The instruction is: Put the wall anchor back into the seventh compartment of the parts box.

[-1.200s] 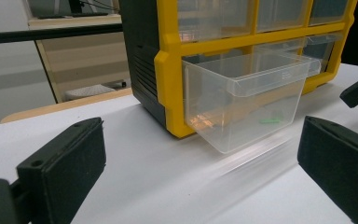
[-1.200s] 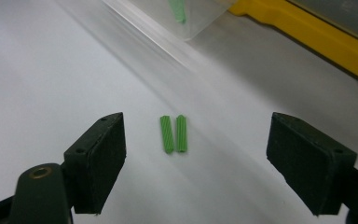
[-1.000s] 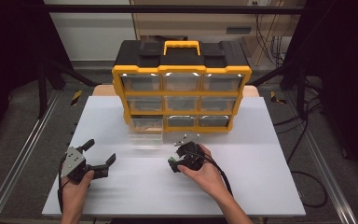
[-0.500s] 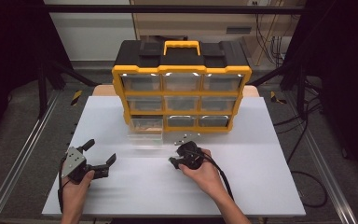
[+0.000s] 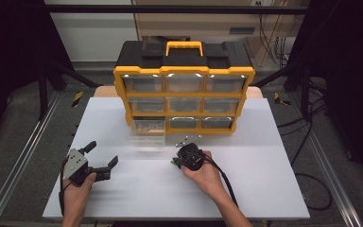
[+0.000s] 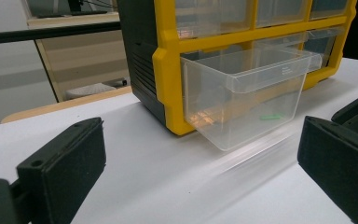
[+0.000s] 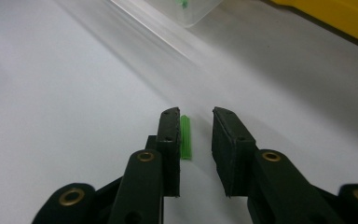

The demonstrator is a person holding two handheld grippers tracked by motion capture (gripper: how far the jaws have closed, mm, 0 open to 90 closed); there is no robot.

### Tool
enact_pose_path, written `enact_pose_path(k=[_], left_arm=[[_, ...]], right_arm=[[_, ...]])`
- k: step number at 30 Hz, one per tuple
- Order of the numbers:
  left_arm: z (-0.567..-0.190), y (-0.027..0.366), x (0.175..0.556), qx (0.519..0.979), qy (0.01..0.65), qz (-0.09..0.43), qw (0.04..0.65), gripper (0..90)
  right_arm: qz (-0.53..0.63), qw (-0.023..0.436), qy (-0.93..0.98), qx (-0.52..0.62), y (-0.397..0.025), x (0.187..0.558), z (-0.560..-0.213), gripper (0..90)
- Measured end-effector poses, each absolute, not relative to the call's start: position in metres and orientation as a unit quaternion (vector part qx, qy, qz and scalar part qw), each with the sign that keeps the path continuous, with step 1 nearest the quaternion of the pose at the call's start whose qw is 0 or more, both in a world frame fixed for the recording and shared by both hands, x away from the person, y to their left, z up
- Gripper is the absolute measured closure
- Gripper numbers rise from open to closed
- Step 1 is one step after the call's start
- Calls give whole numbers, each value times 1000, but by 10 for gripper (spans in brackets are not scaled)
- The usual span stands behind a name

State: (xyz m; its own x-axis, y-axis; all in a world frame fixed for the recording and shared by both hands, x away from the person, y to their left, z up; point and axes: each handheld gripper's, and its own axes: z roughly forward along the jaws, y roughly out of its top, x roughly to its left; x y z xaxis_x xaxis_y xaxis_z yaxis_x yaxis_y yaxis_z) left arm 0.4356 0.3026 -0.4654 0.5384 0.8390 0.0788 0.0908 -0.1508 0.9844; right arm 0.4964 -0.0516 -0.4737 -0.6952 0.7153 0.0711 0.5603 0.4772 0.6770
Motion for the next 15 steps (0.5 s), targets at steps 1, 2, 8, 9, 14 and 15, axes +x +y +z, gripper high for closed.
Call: enact_pose_path(k=[1,2,8,9,14,15], left_arm=[[-465,303,436,679,342,337,554,9],[-465,303,436,679,342,337,554,9],[-466,302,436,680,341,337,554,9],[-466,302,436,681,341,337,554,9],[-466,302,436,681,341,337,553,9],[-466,302,436,681,341,337,553,9]], right_arm=[[346,111,854,373,-51,497,-474,744],[346,111,854,373,-51,497,-475,751],[349,112,856,365,-50,497,-476,799],[349,113,856,363,-49,496,-477,807],[346,113,857,364,-48,496,-478,842],[346,112,857,364,-48,496,-478,843]])
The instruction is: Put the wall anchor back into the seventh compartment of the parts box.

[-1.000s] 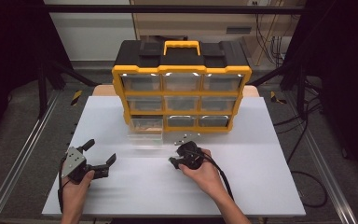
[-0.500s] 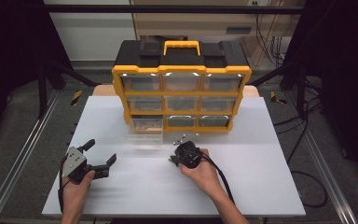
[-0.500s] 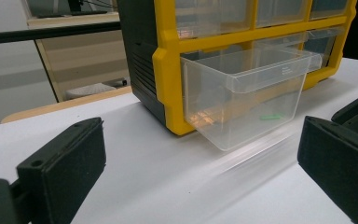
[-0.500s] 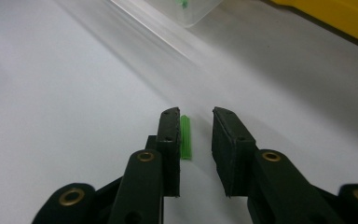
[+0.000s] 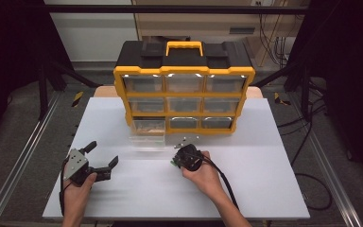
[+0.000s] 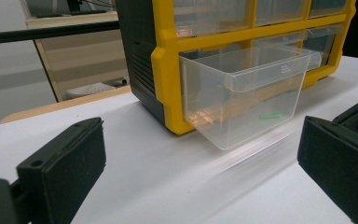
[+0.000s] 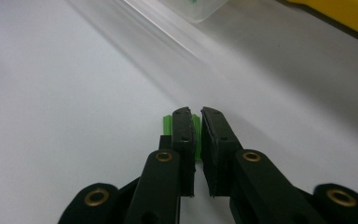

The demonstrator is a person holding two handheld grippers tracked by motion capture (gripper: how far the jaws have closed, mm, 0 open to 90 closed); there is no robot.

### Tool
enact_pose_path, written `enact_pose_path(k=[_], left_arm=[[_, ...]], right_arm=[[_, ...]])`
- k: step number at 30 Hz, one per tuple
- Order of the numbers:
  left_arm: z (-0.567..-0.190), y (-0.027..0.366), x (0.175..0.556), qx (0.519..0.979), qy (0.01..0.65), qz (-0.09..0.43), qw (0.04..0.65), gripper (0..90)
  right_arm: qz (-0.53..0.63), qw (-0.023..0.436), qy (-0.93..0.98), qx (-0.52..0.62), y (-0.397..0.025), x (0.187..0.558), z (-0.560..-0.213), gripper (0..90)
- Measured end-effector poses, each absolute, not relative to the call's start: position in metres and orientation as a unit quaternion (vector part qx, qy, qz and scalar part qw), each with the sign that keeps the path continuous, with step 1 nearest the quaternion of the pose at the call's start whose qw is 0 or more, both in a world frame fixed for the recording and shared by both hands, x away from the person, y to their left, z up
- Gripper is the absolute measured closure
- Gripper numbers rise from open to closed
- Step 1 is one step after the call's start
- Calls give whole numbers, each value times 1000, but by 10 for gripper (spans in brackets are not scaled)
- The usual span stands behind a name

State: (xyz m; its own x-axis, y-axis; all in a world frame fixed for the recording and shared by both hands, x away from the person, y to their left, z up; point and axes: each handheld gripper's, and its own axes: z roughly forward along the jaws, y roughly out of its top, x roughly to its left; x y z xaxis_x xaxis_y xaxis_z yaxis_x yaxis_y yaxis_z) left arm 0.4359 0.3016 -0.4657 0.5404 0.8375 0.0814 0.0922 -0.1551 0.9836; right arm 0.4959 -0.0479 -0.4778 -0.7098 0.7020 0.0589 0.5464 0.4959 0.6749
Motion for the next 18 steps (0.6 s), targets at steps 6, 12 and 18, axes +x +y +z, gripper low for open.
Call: enact_pose_path(k=[6,12,18], left_arm=[[-466,302,436,680,342,337,554,9],[-466,302,436,681,342,336,554,9],[-466,300,435,682,339,334,555,9]], right_arm=[[367,113,847,368,-51,494,-474,844],[425,128,816,371,-62,489,-456,844],[466,139,788,377,-70,485,-438,844]])
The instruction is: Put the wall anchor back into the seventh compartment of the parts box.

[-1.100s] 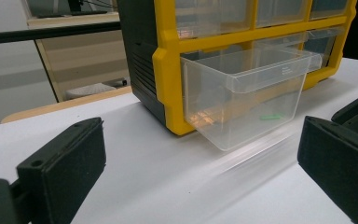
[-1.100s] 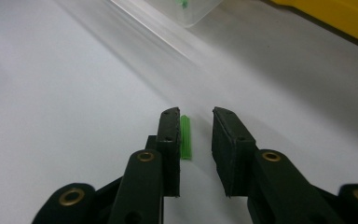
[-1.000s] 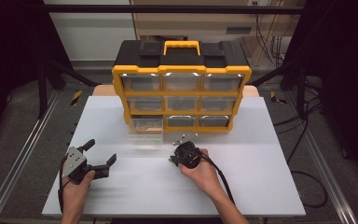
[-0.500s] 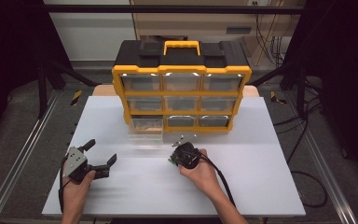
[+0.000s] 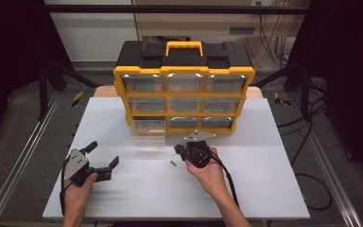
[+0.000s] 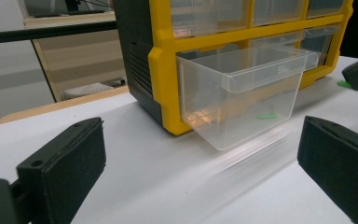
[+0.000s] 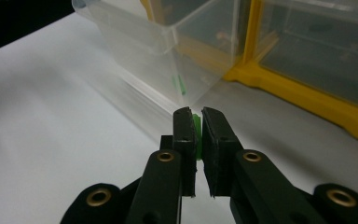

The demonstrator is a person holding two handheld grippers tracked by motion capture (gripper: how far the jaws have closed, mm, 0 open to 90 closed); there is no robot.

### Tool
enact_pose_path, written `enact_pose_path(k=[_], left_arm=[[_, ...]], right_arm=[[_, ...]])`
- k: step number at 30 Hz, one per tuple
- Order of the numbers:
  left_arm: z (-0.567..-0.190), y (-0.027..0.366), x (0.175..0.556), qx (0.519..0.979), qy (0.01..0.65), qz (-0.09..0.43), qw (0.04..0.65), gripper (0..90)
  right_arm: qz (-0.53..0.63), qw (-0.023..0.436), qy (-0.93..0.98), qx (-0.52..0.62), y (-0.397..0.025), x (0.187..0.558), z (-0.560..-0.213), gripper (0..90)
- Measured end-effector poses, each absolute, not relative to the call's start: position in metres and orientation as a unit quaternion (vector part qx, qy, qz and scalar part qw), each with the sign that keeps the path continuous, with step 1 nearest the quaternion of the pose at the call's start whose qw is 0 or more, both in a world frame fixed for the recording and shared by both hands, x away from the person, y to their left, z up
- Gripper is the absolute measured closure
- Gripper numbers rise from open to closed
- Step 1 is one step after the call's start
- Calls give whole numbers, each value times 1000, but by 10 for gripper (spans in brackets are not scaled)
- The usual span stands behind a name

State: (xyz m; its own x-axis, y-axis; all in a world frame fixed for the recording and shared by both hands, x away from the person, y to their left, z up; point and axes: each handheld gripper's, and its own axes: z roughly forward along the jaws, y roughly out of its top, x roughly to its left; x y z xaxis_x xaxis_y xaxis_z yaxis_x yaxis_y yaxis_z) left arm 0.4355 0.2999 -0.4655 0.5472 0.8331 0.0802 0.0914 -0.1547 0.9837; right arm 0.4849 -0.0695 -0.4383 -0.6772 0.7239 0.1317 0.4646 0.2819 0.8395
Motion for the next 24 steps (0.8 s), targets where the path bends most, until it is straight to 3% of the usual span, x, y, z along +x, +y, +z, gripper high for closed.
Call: enact_pose_path(k=[24], left_arm=[[-465,300,434,680,340,333,558,9]], right_arm=[[510,152,768,357,-38,514,-383,844]])
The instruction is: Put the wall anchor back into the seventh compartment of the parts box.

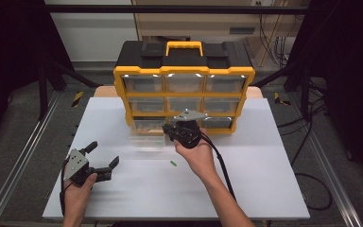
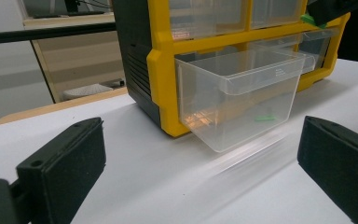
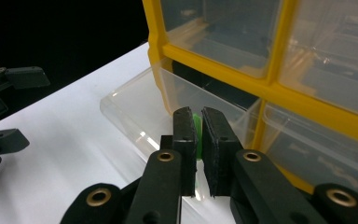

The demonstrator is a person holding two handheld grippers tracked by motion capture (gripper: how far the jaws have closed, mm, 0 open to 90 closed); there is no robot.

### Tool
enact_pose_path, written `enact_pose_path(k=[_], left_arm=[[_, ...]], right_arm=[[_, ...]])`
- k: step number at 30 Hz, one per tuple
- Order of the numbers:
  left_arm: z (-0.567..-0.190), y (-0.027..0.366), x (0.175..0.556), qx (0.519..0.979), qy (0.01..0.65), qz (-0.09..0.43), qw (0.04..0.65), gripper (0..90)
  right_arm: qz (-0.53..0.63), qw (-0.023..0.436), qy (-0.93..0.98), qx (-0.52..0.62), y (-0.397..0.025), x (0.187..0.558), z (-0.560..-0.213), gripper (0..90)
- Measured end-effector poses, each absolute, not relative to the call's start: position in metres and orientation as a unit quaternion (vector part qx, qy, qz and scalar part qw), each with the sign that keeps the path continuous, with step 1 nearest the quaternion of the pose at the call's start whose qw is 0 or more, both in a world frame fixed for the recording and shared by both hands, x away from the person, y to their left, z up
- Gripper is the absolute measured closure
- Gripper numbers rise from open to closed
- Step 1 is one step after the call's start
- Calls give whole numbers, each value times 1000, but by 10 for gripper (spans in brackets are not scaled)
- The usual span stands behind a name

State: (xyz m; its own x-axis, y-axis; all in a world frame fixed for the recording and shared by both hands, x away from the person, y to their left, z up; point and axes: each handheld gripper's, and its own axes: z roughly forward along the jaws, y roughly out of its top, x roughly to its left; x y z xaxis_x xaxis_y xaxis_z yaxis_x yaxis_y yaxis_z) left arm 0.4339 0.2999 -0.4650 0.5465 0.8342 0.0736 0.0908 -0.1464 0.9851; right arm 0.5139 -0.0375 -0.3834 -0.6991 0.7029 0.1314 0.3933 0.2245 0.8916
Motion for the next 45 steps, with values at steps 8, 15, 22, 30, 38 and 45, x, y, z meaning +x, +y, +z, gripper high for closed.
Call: enact_pose_path(k=[8,15,22,30,38,45], left_arm=[[-465,299,434,679,340,333,559,9],[-465,300,434,678,340,332,561,9],[-465,300,435,678,341,331,561,9],[-464,299,435,679,339,332,560,9],[-465,300,435,679,339,333,559,8],[-465,300,435,679,341,332,559,9]], right_arm=[[502,154,775,352,-25,521,-379,844],[488,154,784,351,-11,533,-381,736],[496,155,774,363,-11,535,-376,525],[481,167,780,364,-12,526,-368,250],[458,184,790,364,-15,517,-362,107],[456,186,791,363,-26,507,-357,100]])
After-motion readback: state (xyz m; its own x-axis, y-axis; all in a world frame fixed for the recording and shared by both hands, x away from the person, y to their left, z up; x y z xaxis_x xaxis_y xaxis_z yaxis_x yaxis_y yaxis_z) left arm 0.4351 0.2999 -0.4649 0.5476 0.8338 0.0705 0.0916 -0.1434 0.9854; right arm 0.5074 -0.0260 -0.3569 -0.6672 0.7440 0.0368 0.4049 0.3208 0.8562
